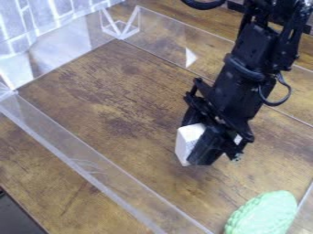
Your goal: Put the white object in the blue tray
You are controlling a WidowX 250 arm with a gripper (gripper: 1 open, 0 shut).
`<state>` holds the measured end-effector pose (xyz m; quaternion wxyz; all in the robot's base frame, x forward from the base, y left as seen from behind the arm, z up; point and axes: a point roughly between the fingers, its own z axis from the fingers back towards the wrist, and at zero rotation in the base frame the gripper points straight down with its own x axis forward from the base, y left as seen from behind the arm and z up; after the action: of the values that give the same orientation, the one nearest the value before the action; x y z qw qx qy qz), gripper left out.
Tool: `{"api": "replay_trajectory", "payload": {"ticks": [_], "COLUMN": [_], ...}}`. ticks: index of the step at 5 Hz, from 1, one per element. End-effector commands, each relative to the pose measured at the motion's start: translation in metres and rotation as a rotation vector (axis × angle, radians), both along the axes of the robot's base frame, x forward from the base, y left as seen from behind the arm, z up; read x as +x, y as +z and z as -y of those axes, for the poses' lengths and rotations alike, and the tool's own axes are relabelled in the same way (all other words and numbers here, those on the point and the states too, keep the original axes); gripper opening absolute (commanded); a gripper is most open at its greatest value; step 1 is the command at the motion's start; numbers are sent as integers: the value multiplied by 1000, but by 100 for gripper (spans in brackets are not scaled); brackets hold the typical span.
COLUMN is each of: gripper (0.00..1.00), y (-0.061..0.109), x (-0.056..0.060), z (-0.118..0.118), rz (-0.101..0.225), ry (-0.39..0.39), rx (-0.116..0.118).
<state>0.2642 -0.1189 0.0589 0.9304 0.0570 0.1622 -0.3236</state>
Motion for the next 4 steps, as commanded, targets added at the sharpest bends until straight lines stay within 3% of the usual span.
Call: {"api": "replay_trajectory", "payload": {"ticks": [1,4], "gripper": [0,0], "y": [27,26], "x": [5,1], "z": [4,7], "rz": [81,67], "ry": [-5,-30], "rx": [-56,-78]}}
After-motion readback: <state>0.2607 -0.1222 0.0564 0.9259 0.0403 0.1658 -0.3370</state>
